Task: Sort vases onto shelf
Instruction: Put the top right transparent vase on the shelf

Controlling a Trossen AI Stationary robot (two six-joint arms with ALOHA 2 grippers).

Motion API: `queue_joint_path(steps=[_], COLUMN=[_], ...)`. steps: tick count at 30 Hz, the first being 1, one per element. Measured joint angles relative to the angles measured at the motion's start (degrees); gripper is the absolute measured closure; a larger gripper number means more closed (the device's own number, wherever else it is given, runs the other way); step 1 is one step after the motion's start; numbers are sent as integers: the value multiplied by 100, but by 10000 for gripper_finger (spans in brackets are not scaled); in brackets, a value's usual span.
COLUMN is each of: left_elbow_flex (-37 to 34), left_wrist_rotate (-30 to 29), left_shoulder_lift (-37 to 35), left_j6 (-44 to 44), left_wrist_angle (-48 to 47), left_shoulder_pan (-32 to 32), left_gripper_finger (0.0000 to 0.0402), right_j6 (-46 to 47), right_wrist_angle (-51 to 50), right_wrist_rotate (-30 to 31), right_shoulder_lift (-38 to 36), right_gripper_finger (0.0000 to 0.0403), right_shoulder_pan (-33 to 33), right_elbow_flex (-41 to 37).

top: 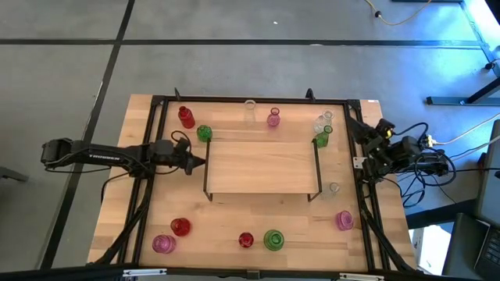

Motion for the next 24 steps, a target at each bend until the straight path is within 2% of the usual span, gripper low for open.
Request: queue_joint_path(steps=[9, 15, 20, 24], left_elbow_flex=[9, 289, 467, 509], left_wrist_rotate=[-1502, -2259, -2277, -2144], left_shoulder_lift=[-461, -1022, -1491, -1698], left_j6=[-537, -117, 814, 1260], left_wrist_angle=[-100, 71, 1236, 2859], left_shoulder_pan=[2, 2, 1, 0], left_gripper_finger=[401, 401, 401, 401], right_j6=[-54, -107, -133, -386], right_wrist_angle=[-25, -13, 229, 623], right_wrist_rotate=[0, 243, 766, 678], right_shoulder_lift=[0, 0, 0, 0], right_gripper_finger=[403, 403, 403, 403], right_shoulder_pan=[2, 2, 1, 2], right_elbow_flex=[0, 0, 0, 0])
